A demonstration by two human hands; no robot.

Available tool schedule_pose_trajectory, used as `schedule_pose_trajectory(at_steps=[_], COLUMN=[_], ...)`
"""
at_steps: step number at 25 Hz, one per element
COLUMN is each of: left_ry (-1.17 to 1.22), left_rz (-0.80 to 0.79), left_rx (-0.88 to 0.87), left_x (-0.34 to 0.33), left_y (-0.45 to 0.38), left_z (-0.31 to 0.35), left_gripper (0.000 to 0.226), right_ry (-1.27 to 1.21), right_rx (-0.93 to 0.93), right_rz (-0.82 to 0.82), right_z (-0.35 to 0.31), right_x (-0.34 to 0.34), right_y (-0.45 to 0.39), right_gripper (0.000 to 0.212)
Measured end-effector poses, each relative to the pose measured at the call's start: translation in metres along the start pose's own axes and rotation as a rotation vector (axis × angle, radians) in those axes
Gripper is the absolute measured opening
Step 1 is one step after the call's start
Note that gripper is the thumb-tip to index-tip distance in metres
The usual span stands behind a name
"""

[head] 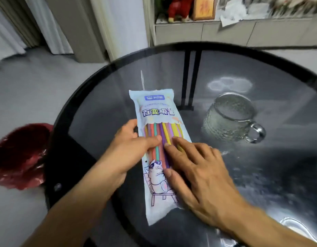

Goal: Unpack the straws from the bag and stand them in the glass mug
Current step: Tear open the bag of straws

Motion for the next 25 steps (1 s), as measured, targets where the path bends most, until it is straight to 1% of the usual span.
schedule_pose_trajectory(at_steps=[2, 3, 4, 6, 7, 8, 9, 10, 11, 12, 13, 14, 15, 16, 17, 19, 20, 21, 23, 25], left_ry=[-0.025, -0.071, -0.143, -0.368, -0.511, -0.619, -0.687, -0.726, -0.771, -0.821, -0.876, -0.910, -0.890, -0.803, -0.694, -0.536, -0.506, -0.471, -0.390, -0.366], left_rz=[-0.014, -0.040, -0.058, -0.045, -0.035, -0.045, -0.063, -0.066, -0.032, 0.054, 0.208, 0.404, 0.553, 0.600, 0.544, 0.327, 0.297, 0.313, 0.376, 0.427], left_rx=[-0.031, -0.071, -0.142, -0.336, -0.425, -0.503, -0.561, -0.587, -0.581, -0.568, -0.562, -0.581, -0.624, -0.714, -0.802, -0.866, -0.872, -0.870, -0.834, -0.806], left_x=[0.015, 0.026, 0.039, 0.069, 0.080, 0.085, 0.087, 0.084, 0.078, 0.073, 0.071, 0.068, 0.062, 0.051, 0.035, -0.001, -0.013, -0.019, -0.018, -0.015], left_y=[0.017, 0.033, 0.047, 0.067, 0.075, 0.086, 0.095, 0.101, 0.104, 0.104, 0.102, 0.102, 0.105, 0.110, 0.117, 0.132, 0.136, 0.136, 0.133, 0.132], left_z=[0.001, 0.005, 0.010, 0.024, 0.029, 0.033, 0.034, 0.032, 0.029, 0.027, 0.026, 0.026, 0.029, 0.032, 0.036, 0.041, 0.043, 0.043, 0.043, 0.043], left_gripper=[0.040, 0.041, 0.042, 0.046, 0.048, 0.048, 0.047, 0.046, 0.044, 0.042, 0.042, 0.042, 0.041, 0.036, 0.031, 0.030, 0.033, 0.035, 0.035, 0.037], right_ry=[-0.019, -0.093, -0.173, -0.282, -0.324, -0.370, -0.482, -0.661, -0.868, -1.014, -1.076, -1.094, -1.126, -1.180, -1.236, -1.315, -1.357, -1.409, -1.514, -1.554], right_rx=[0.056, 0.075, 0.084, 0.085, 0.041, -0.058, -0.179, -0.295, -0.391, -0.457, -0.496, -0.530, -0.556, -0.569, -0.562, -0.531, -0.519, -0.499, -0.428, -0.362], right_rz=[-0.020, 0.018, 0.137, 0.437, 0.545, 0.592, 0.556, 0.478, 0.388, 0.339, 0.343, 0.400, 0.492, 0.582, 0.646, 0.698, 0.679, 0.641, 0.544, 0.477], right_z=[-0.018, -0.032, -0.044, -0.058, -0.055, -0.052, -0.046, -0.040, -0.035, -0.030, -0.027, -0.022, -0.018, -0.017, -0.018, -0.019, -0.020, -0.022, -0.028, -0.030], right_x=[0.009, 0.020, 0.037, 0.077, 0.088, 0.096, 0.097, 0.094, 0.087, 0.080, 0.077, 0.075, 0.074, 0.073, 0.072, 0.070, 0.070, 0.071, 0.074, 0.074], right_y=[0.003, 0.008, 0.013, 0.024, 0.029, 0.036, 0.042, 0.047, 0.051, 0.055, 0.058, 0.061, 0.062, 0.062, 0.060, 0.054, 0.050, 0.047, 0.042, 0.039], right_gripper=[0.044, 0.041, 0.037, 0.035, 0.039, 0.045, 0.046, 0.040, 0.029, 0.017, 0.009, 0.009, 0.018, 0.029, 0.034, 0.028, 0.025, 0.024, 0.020, 0.019])
Point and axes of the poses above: each hand's wrist, its own y-axis away from the middle knuckle, its own x-axis out of the back of the hand, z = x × y, the point moved 4 cm from there along -y, towards the middle knuckle, and after that the axes turned 15 degrees about -y, right-handed, at the moved point
